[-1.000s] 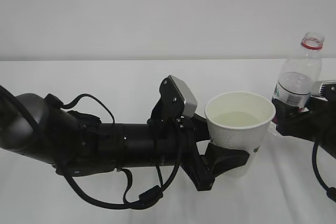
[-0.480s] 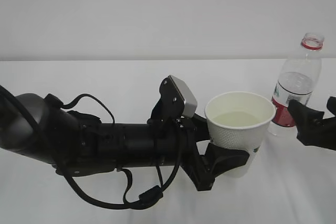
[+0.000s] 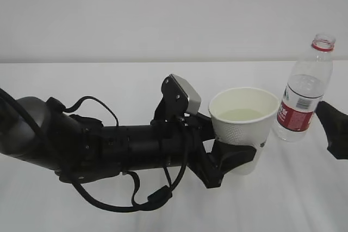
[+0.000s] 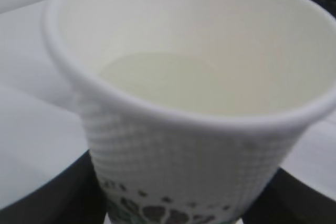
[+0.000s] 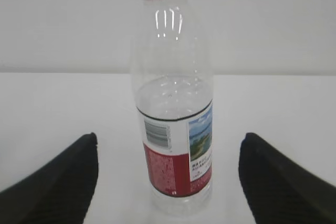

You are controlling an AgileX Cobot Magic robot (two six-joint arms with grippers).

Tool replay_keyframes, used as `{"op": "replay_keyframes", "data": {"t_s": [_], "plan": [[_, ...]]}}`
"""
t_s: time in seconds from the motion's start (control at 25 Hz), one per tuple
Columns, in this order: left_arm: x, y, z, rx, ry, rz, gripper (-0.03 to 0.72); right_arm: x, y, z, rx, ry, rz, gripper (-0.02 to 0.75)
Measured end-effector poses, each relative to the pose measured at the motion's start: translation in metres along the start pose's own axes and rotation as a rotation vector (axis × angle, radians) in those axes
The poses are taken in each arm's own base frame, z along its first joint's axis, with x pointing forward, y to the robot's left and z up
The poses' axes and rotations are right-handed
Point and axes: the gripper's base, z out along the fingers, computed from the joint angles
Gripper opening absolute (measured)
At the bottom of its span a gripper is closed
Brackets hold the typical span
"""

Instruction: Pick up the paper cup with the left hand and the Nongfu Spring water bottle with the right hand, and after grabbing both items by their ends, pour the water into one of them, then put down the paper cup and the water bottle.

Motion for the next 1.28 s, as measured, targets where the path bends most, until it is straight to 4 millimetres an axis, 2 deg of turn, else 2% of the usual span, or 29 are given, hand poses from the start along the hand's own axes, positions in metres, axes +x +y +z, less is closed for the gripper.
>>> {"op": "replay_keyframes", "data": {"t_s": [0.12, 0.24, 0.44, 0.72, 0.96, 1.28], "plan": [[-0.002, 0.003, 0.000, -0.030, -0.016, -0.007, 0.495, 0.006, 0.000, -0.006, 0.004, 0.027, 0.005, 0.629], [-0.002, 0.004, 0.000, -0.041, -0.020, 0.074, 0.495, 0.009, -0.001, -0.010, 0.011, 0.042, 0.008, 0.629], [-0.005, 0.007, -0.002, -0.046, -0.045, 0.116, 0.495, 0.009, -0.001, -0.010, 0.012, 0.042, 0.008, 0.627], [-0.014, 0.034, -0.016, -0.119, -0.132, 0.091, 0.495, 0.009, -0.001, -0.010, 0.012, 0.042, 0.008, 0.613], [-0.005, 0.064, -0.048, -0.214, -0.159, 0.043, 0.495, 0.009, -0.001, -0.010, 0.013, 0.042, 0.009, 0.609], [0.025, 0.095, -0.101, -0.384, -0.097, -0.068, 0.495, 0.009, -0.001, -0.010, 0.015, 0.042, 0.009, 0.599]]}}
